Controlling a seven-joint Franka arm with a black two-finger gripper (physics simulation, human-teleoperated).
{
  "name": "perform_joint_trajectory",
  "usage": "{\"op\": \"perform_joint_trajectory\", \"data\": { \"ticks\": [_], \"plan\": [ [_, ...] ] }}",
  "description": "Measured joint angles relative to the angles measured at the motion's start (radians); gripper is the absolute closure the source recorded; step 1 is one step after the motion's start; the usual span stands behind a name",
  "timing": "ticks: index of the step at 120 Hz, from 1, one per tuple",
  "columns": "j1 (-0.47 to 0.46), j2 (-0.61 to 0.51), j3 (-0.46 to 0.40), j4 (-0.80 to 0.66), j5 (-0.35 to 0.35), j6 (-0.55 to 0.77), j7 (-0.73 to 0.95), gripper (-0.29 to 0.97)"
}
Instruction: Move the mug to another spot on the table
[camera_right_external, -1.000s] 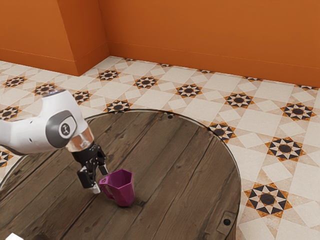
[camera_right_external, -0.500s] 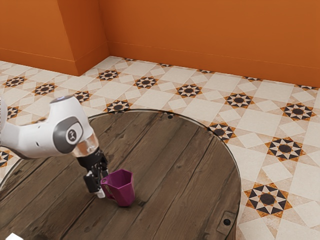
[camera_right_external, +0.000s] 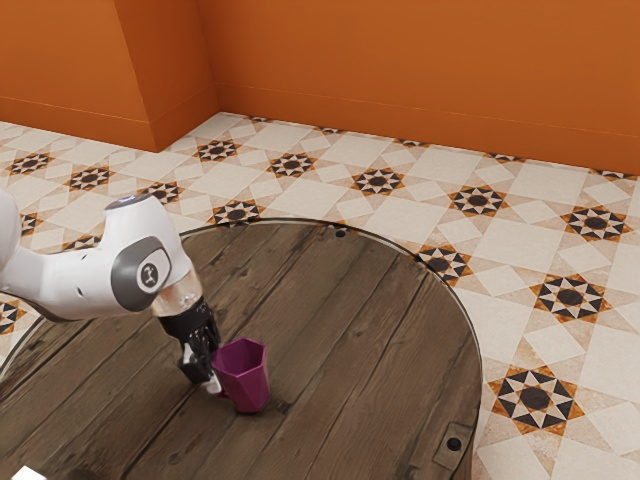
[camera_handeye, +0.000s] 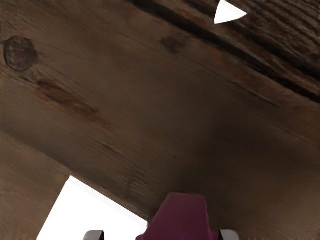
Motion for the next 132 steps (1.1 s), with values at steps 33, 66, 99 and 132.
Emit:
{"op": "perform_joint_trajectory", "data": {
  "ticks": [33,66,99,132],
  "plan": [
    [0.002,-0.028,0.002,0.001,0.016,-0.014,-0.009,0.61],
    [0.004,-0.069,0.001,-0.007,-0.003,0.042,-0.018,0.68],
    [0.057,-0.118,0.001,-0.098,-0.133,0.177,0.002,0.74],
    [0.14,-0.113,0.001,-0.119,-0.294,0.251,0.096,0.76]
  ]
}}
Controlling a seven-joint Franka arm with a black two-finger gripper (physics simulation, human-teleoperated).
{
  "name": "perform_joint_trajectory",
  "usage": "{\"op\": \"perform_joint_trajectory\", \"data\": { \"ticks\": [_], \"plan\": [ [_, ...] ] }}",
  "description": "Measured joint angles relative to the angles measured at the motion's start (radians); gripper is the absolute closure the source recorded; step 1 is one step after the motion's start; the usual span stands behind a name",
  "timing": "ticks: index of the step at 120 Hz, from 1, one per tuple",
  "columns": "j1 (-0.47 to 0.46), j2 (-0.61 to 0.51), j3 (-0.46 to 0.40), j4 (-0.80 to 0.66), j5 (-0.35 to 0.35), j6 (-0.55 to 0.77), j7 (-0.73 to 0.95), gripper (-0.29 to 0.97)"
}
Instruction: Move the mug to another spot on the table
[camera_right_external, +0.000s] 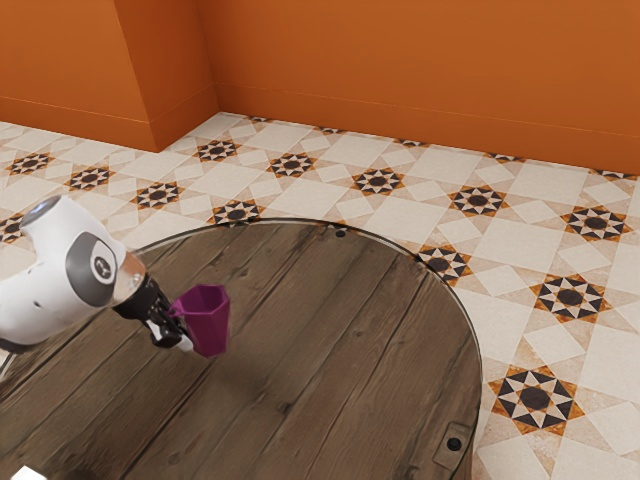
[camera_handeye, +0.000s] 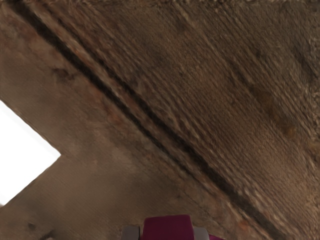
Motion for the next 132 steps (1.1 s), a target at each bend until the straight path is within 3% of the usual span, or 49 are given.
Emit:
{"op": "perform_joint_trajectory", "data": {
  "ticks": [30,118,132],
  "plan": [
    [0.023,0.065,0.0,0.013,-0.044,0.025,0.081,0.76],
    [0.026,0.226,0.006,0.102,-0.065,0.103,0.214,0.78],
    [0.024,0.224,0.008,0.098,-0.103,0.108,0.244,0.52]
  ]
}}
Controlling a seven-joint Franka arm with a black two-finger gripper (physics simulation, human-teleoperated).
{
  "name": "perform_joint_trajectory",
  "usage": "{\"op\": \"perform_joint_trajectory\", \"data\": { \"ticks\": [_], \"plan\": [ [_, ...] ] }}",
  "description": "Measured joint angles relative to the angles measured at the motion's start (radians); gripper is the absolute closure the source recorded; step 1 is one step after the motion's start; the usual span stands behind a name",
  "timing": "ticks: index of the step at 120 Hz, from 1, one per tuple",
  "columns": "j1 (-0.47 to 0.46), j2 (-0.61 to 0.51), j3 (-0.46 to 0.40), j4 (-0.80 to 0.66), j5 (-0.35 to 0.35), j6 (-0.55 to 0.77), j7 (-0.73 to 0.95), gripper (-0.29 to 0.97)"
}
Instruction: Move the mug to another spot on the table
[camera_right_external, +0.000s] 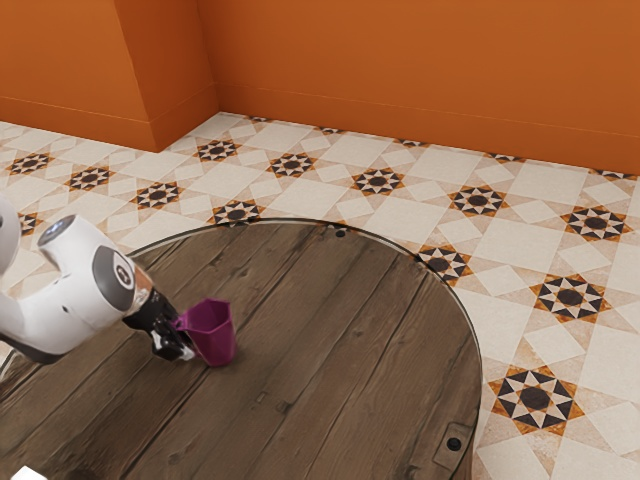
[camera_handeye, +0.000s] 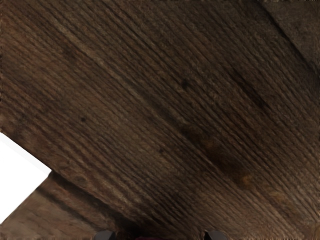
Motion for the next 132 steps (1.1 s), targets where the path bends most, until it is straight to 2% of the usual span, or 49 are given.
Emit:
{"op": "perform_joint_trajectory", "data": {
  "ticks": [13,29,51,62,74,80,93,100,117,132],
  "plan": [
    [0.0,-0.016,0.001,-0.012,-0.036,0.004,0.026,0.31],
    [-0.002,-0.034,0.024,-0.033,-0.055,0.002,0.052,0.17],
    [0.006,-0.075,0.061,-0.059,-0.061,-0.013,0.081,0.07],
    [-0.031,-0.127,0.126,-0.055,-0.061,-0.041,0.092,0.05],
    [0.009,-0.181,0.145,-0.049,-0.049,-0.069,0.103,0.03],
    [0.016,-0.202,0.166,-0.023,0.017,-0.097,0.108,0.02],
    [0.024,-0.214,0.189,0.141,0.261,-0.227,0.119,0.01],
    [0.024,-0.214,0.191,0.237,0.362,-0.321,0.133,0.01],
    [0.008,-0.191,0.185,0.458,0.535,-0.554,0.223,0.01],
    [-0.024,-0.143,0.181,0.617,0.654,-0.689,0.378,0.0]
  ]
}}
